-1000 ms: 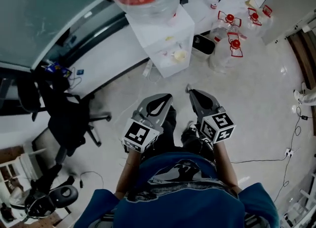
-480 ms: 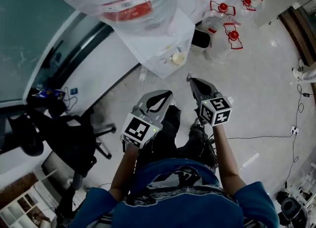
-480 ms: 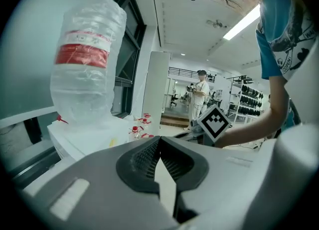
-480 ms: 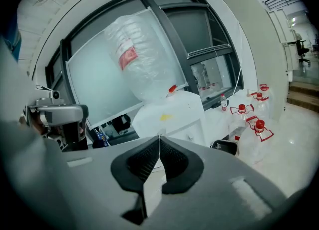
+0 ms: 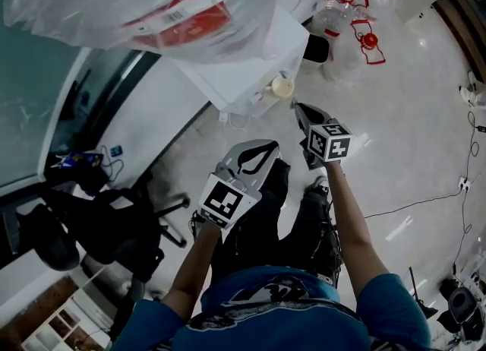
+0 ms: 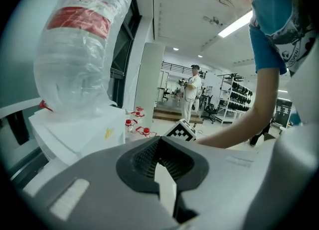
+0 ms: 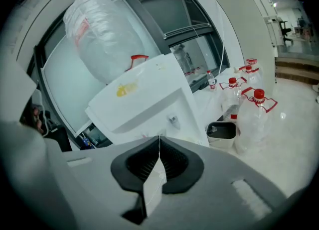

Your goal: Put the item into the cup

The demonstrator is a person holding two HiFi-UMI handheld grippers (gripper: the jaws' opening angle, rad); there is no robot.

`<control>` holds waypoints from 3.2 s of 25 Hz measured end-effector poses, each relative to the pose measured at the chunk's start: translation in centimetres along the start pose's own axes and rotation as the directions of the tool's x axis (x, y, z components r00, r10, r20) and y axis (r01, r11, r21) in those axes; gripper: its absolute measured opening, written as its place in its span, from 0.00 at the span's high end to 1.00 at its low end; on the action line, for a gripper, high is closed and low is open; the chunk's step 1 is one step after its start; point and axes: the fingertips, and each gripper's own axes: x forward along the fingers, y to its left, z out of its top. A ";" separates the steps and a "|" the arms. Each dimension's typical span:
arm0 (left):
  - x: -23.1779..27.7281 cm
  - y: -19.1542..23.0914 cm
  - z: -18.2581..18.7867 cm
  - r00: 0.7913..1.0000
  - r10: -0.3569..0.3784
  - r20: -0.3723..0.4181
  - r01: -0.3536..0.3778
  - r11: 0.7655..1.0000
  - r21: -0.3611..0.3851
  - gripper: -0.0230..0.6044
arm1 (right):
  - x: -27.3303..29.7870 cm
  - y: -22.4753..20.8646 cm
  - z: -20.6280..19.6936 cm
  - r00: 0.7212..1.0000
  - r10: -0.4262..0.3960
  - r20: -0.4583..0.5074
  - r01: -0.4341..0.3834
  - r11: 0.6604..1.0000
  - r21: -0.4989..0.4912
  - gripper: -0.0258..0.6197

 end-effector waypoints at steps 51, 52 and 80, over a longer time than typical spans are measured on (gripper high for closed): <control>2.1 -1.9 1.5 0.993 0.116 -0.024 -0.117 0.993 -0.027 0.97 | -9.1 3.6 2.5 0.973 0.229 0.018 -0.224 0.962 -0.155 0.83; 2.1 -2.6 1.9 0.992 0.123 -0.016 -0.123 0.992 -0.025 0.97 | -10.5 4.0 2.9 0.969 0.244 0.028 -0.236 0.959 -0.160 0.83; 0.0 -21.8 6.4 0.934 0.340 0.112 -0.330 0.939 -0.101 0.97 | -35.0 9.1 2.7 0.882 0.464 0.081 -0.424 0.857 -0.291 0.89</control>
